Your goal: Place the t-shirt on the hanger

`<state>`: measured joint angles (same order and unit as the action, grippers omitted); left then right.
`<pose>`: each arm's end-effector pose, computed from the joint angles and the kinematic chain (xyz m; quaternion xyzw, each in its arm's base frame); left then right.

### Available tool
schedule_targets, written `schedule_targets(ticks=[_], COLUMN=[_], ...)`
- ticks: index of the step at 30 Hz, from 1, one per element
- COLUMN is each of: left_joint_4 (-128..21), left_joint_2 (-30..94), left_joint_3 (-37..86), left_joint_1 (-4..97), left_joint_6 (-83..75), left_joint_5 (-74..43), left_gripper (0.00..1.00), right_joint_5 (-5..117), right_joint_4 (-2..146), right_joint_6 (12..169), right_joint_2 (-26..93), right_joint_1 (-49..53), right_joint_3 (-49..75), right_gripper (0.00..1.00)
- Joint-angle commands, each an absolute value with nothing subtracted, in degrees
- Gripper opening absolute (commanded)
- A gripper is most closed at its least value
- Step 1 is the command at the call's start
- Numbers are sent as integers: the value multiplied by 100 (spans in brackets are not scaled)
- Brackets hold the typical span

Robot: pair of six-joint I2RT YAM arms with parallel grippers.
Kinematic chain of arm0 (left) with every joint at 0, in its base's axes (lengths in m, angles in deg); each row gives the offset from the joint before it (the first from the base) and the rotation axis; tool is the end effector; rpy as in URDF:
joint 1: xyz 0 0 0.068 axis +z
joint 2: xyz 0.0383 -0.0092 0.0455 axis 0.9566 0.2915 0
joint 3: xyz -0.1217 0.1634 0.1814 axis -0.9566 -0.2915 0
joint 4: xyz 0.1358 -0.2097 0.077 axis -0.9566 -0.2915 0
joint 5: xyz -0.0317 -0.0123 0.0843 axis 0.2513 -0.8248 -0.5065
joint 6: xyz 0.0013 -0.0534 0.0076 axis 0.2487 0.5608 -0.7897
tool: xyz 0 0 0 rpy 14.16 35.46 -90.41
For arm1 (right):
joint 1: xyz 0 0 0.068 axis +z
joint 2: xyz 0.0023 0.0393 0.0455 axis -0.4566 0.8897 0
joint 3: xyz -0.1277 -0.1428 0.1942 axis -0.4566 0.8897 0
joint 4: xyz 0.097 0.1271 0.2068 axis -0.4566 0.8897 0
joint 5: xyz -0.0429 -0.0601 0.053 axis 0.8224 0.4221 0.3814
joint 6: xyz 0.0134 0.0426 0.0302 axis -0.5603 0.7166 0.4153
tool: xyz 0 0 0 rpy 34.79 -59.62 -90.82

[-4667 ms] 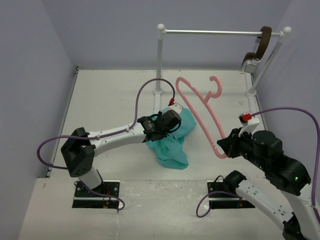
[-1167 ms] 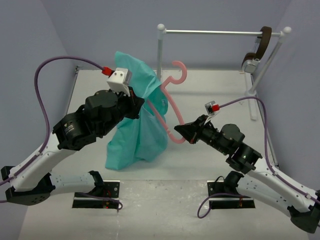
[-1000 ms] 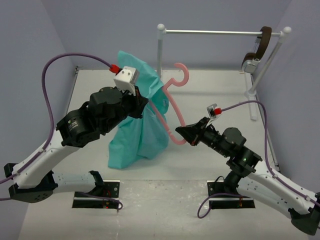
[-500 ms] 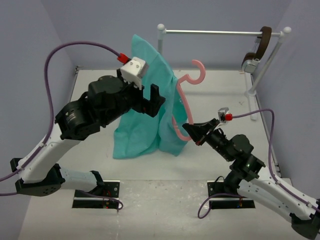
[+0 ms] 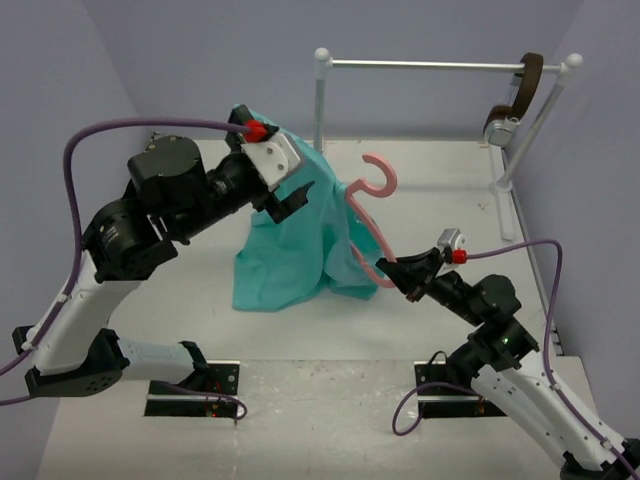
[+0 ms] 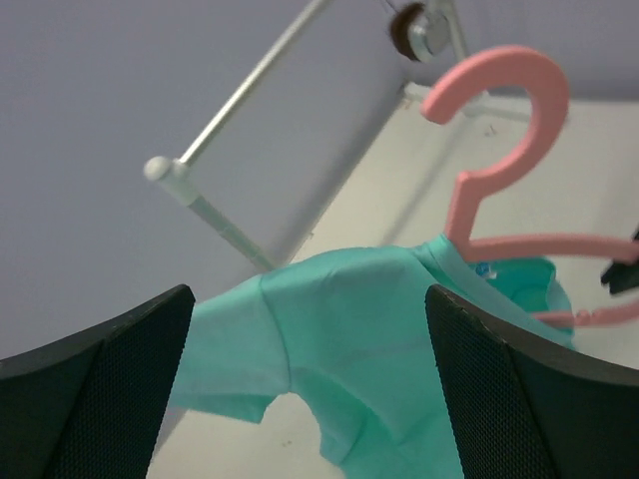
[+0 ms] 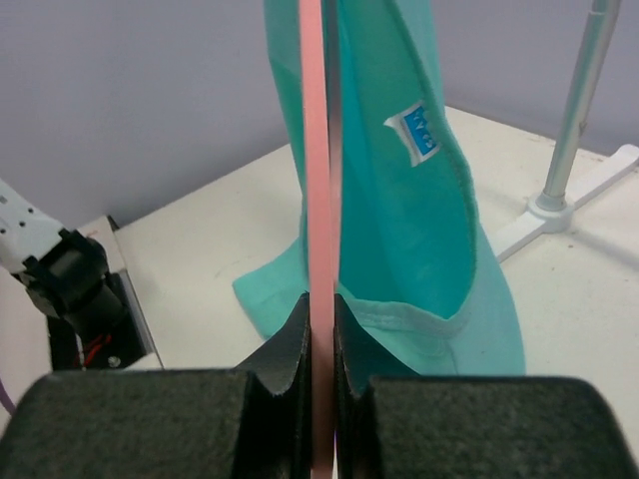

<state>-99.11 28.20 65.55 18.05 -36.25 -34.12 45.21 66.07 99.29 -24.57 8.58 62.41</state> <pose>0.1142 -0.1518 0.5667 0.3912 0.6047 -0.1399 0.6794 0.0942 0.0816 0.3064 -0.2301 0.6138 0.4165 0.6299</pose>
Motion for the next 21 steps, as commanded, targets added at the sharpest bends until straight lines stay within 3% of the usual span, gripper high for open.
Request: schedule_targets(ticks=[1,7,10,13,15,21], left_joint_4=[-10513,-10741,-10952,-10963,-10925,-10810], left_joint_2=[2544,2397,2211,1998,1952,1774], left_joint_3=[6052,5083,4810,4648,4498,4172], left_joint_1=[1830,1821,1812,1812,1812,1812], left_joint_6=[-5391,-5250,-5129,-4903,-4849,-4802], left_joint_5=[-1706,-2536,-2421,-2282,-2693,-3202], left_gripper=[100,100,100,76,70,82], right_joint_5=[3764,3710,3661,3358,3226,2803], right_joint_4=[6308,6310,6310,6304,6310,6543], right_joint_6=[8986,8433,8201,7950,7879,7541], right_joint_2=[-2592,-2583,-2548,-2503,-2475,-2101], right_joint_1=[788,756,675,623,623,617], right_joint_3=[6350,6468,6460,6431,6393,6188], right_gripper=[0,0,0,0,0,0])
